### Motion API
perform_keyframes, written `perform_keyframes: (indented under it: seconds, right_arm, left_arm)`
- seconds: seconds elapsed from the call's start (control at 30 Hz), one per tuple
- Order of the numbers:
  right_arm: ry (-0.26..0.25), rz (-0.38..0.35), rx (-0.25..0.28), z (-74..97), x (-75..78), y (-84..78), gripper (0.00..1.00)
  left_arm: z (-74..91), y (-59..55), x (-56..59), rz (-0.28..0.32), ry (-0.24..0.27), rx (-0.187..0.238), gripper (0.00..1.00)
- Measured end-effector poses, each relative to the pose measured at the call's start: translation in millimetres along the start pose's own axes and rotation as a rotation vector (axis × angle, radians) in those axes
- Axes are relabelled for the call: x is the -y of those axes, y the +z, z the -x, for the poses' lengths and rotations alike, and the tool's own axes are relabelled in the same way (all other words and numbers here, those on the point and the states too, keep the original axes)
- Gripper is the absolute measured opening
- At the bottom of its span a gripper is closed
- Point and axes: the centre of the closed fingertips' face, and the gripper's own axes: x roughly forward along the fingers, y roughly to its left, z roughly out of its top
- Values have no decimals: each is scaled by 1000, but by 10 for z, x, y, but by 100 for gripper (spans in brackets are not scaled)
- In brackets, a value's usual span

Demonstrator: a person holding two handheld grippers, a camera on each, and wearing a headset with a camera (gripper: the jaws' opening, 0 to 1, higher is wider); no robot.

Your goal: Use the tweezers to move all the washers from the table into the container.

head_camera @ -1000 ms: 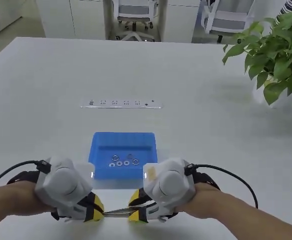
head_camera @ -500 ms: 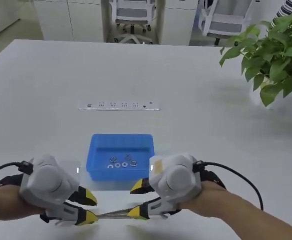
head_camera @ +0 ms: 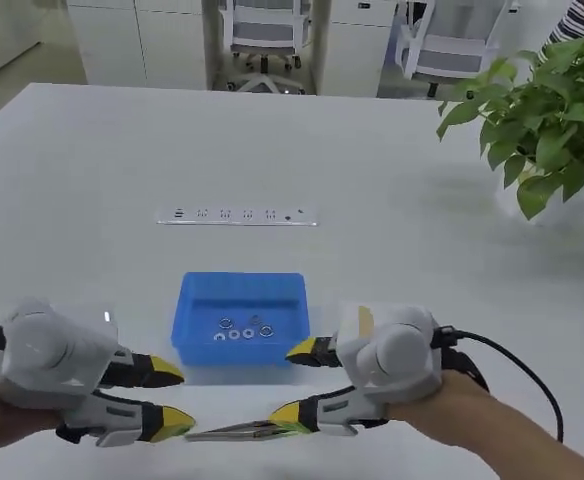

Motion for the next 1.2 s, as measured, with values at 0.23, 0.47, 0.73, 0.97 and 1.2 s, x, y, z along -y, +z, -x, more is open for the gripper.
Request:
perform_keyframes:
  seconds: [0.23, 0.47, 0.73, 0.97, 1.2]
  right_arm:
    - [-61, -50, 42, 154, 82, 22, 53]
    - [-149, -139, 95, 337, 166, 18, 64]
    - [-216, -194, 133, 516, 175, 53, 76]
    - [-272, -234, 167, 683, 162, 95, 86]
    - [-314, -250, 198, 802, 110, 93, 92]
  left_arm:
    - [146, 67, -14, 37, 57, 46, 48]
    - [277, 121, -10, 93, 132, 125, 59]
    - [398, 180, 41, 129, 212, 182, 73]
    - [497, 222, 104, 138, 264, 207, 84]
    - [600, 313, 106, 159, 304, 256, 93]
